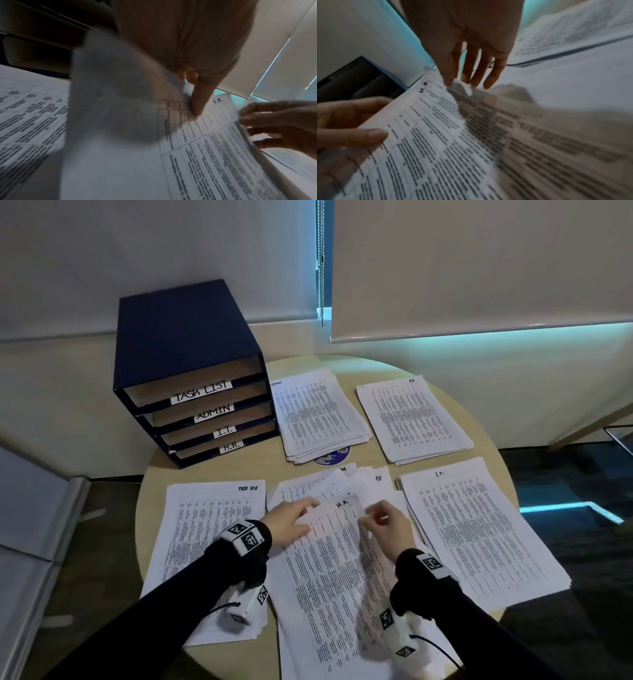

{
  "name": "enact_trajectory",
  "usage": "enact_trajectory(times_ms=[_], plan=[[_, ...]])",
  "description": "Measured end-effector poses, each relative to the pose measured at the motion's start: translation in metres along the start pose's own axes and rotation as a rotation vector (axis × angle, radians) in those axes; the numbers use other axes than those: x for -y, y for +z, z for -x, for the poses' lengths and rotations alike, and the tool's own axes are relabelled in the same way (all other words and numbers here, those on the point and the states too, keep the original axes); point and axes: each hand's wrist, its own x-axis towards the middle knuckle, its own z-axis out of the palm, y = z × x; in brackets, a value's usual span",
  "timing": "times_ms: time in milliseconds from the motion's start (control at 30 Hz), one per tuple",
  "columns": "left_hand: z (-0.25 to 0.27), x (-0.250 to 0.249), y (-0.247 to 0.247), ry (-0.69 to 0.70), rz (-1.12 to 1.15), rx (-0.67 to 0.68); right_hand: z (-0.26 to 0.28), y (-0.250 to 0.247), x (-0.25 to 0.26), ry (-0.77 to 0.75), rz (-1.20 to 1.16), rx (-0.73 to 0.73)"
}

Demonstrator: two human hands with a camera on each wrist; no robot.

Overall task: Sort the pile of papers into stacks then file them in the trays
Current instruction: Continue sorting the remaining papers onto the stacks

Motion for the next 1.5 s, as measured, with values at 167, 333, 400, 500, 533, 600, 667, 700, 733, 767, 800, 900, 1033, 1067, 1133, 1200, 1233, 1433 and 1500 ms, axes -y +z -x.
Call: enact_trajectory(times_ms=[167, 333, 400, 500, 533, 600, 667, 700, 733, 767, 800, 900, 1033, 1067, 1133, 1200, 1233, 1433, 1500], plan=[[0.010, -0.018, -0.014, 0.165, -0.070, -0.100, -0.004, -0.019, 0.002, 0.127, -0.297, 0.177], [0.021, -0.046, -0.065, 0.202, -0.112, -0.297, -0.012, -0.059, 0.034, 0.084, -0.348, 0.214], [0.030, -0.053, -0.091, 0.156, -0.052, -0.396, -0.013, -0.080, 0.055, 0.057, -0.499, 0.141], [0.038, -0.064, -0.116, 0.232, 0.472, -0.543, -0.010, -0.105, 0.086, 0.005, -0.695, 0.136], [0.039, -0.072, -0.117, 0.269, 0.587, -0.583, -0.009, -0.107, 0.093, -0.021, -0.729, 0.133], [0.036, -0.090, -0.108, 0.301, 0.746, -0.603, -0.006, -0.104, 0.105, -0.075, -0.759, 0.083], [0.033, -0.106, -0.087, 0.312, 0.818, -0.611, 0.000, -0.095, 0.114, -0.124, -0.779, 0.019], [0.030, -0.112, -0.073, 0.307, 0.789, -0.655, 0.003, -0.089, 0.116, -0.145, -0.794, 0.000], [0.028, -0.115, -0.059, 0.298, 0.734, -0.720, 0.006, -0.083, 0.116, -0.150, -0.813, -0.017], [0.025, -0.115, -0.045, 0.305, 0.680, -0.791, 0.008, -0.077, 0.114, -0.137, -0.829, -0.032], [0.023, -0.114, -0.033, 0.319, 0.642, -0.860, 0.009, -0.071, 0.110, -0.119, -0.827, -0.056], [0.016, -0.102, -0.009, 0.231, 0.629, -0.943, 0.009, -0.055, 0.098, -0.056, -0.766, -0.103], [0.014, -0.096, -0.002, 0.110, 0.688, -0.850, 0.006, -0.041, 0.090, -0.019, -0.764, -0.139], [0.014, -0.096, -0.004, 0.087, 0.695, -0.836, 0.004, -0.038, 0.086, 0.006, -0.783, -0.163], [0.008, -0.094, -0.006, 0.023, 0.739, -0.797, 0.000, -0.033, 0.078, 0.078, -0.830, -0.203], [0.003, -0.089, -0.006, -0.027, 0.776, -0.751, -0.003, -0.026, 0.071, 0.157, -0.842, -0.192], [0.001, -0.085, -0.005, -0.042, 0.774, -0.736, -0.003, -0.023, 0.069, 0.181, -0.832, -0.161], [-0.010, -0.070, -0.001, -0.141, 0.703, -0.621, -0.008, -0.012, 0.058, 0.165, -0.803, -0.118], [-0.016, -0.064, -0.001, -0.152, 0.734, -0.627, -0.011, -0.012, 0.057, 0.143, -0.775, -0.108]])
